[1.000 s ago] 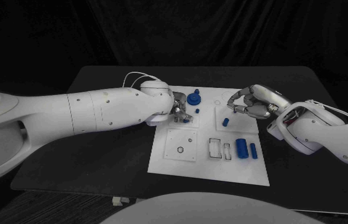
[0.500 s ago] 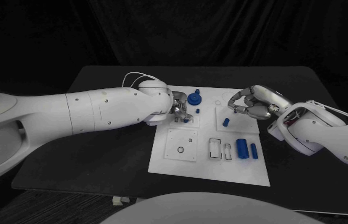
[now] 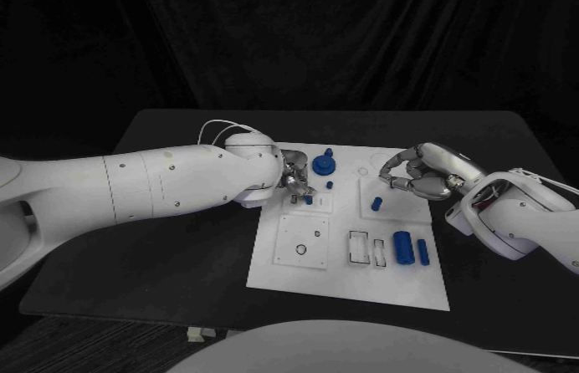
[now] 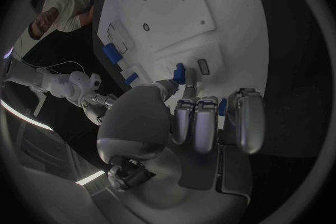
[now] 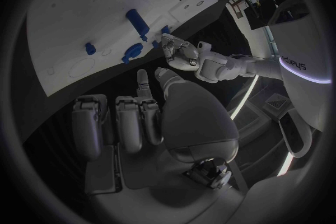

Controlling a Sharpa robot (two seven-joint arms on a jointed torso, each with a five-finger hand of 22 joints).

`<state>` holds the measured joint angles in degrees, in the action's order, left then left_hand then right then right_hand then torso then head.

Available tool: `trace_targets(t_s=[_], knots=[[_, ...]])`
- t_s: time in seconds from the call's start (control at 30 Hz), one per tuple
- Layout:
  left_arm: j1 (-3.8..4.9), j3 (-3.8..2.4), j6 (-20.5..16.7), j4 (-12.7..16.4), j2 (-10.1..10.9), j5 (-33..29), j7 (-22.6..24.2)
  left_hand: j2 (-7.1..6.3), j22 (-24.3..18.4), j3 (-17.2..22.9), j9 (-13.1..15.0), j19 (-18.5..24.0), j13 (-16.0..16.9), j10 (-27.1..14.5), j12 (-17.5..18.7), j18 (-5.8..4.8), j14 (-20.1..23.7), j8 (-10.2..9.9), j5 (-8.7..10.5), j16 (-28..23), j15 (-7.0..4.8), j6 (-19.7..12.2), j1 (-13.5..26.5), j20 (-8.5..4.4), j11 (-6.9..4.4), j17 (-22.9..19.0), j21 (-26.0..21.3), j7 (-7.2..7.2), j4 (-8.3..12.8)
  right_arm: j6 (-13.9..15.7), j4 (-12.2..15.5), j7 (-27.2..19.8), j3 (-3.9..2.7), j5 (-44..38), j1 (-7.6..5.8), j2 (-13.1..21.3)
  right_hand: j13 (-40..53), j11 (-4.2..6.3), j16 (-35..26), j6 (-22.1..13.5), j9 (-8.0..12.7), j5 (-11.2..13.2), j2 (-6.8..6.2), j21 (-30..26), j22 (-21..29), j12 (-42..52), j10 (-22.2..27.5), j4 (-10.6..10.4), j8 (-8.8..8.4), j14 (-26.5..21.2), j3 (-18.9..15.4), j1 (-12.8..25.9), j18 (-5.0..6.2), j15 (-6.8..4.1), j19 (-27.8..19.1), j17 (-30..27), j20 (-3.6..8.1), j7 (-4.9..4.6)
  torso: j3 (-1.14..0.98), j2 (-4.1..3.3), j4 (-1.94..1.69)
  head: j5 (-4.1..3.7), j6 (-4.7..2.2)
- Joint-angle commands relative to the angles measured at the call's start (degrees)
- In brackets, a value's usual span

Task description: Assemble the parts on the task board

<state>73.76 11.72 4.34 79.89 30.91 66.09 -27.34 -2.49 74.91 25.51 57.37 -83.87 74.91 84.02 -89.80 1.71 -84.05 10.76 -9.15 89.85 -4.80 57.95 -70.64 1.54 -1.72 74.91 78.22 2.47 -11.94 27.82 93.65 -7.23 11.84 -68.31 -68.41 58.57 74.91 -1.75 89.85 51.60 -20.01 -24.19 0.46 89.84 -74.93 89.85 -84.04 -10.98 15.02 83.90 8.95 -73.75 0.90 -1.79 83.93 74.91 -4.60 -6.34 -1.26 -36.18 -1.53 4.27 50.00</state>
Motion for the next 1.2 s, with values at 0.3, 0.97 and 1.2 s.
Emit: trace_targets(t_s=[0.3, 0.97, 1.2], knots=[[-0.43, 0.40, 1.01, 0.05, 0.05, -0.01, -0.72, -0.79, 11.96, 3.00, 1.19, -2.32, 15.09, 5.98, -0.20, 0.66, -5.95, 1.98, 1.57, 0.15, 0.00, 1.16, 1.11, 0.13, -0.30, 15.09, 0.02, -0.46, 2.31, -0.37, 0.12, 0.90, -0.03, -0.08, 0.20, 0.05, 15.09, -0.25, 0.15, -0.23, 0.09, -0.21, -0.02, 0.16, -15.07, 0.15, -5.96, 0.33, -0.33, 6.10, 0.05, -0.38, -0.90, 0.31, 6.07, 15.09, -0.28, 0.01, 0.01, 0.02, 0.01, 0.04, 0.00], [-0.48, 0.40, 1.09, 0.56, 0.09, -0.01, 0.50, -2.31, 11.98, -2.88, 2.28, -2.39, 15.09, 5.98, -0.20, 0.63, -5.95, 4.03, 0.08, 0.15, -0.32, 1.28, 3.54, -0.23, -0.63, 15.09, 0.03, -0.81, 1.78, -0.36, 0.10, 0.89, -0.03, -0.08, 0.27, -0.01, 15.09, -0.26, 0.15, -0.24, 0.10, -0.41, -0.14, 0.16, -15.07, 0.15, -5.96, 0.43, -0.35, 6.10, 0.07, -0.44, -0.90, 0.31, 6.07, 15.09, -0.28, 0.01, 0.00, -0.01, -0.01, 0.13, 0.00], [-0.50, 0.40, 1.17, 0.83, 0.26, -0.01, 0.52, -2.09, 11.96, -4.42, 2.18, -2.38, 15.09, 5.98, -0.20, 0.64, -5.95, 4.20, 0.66, 0.15, -0.34, 1.34, 4.10, -0.26, -0.63, 15.09, -0.04, -0.81, 1.26, -0.37, 0.06, 0.89, -0.03, -0.08, 0.28, -0.02, 15.09, -0.25, 0.15, -0.24, 0.10, -0.46, -0.17, 0.16, -15.07, 0.15, -5.96, 0.49, -0.35, 6.10, 0.09, -0.49, -0.90, 0.31, 6.07, 15.09, -0.29, 0.02, 0.02, -0.03, 0.02, 0.19, 0.00]])
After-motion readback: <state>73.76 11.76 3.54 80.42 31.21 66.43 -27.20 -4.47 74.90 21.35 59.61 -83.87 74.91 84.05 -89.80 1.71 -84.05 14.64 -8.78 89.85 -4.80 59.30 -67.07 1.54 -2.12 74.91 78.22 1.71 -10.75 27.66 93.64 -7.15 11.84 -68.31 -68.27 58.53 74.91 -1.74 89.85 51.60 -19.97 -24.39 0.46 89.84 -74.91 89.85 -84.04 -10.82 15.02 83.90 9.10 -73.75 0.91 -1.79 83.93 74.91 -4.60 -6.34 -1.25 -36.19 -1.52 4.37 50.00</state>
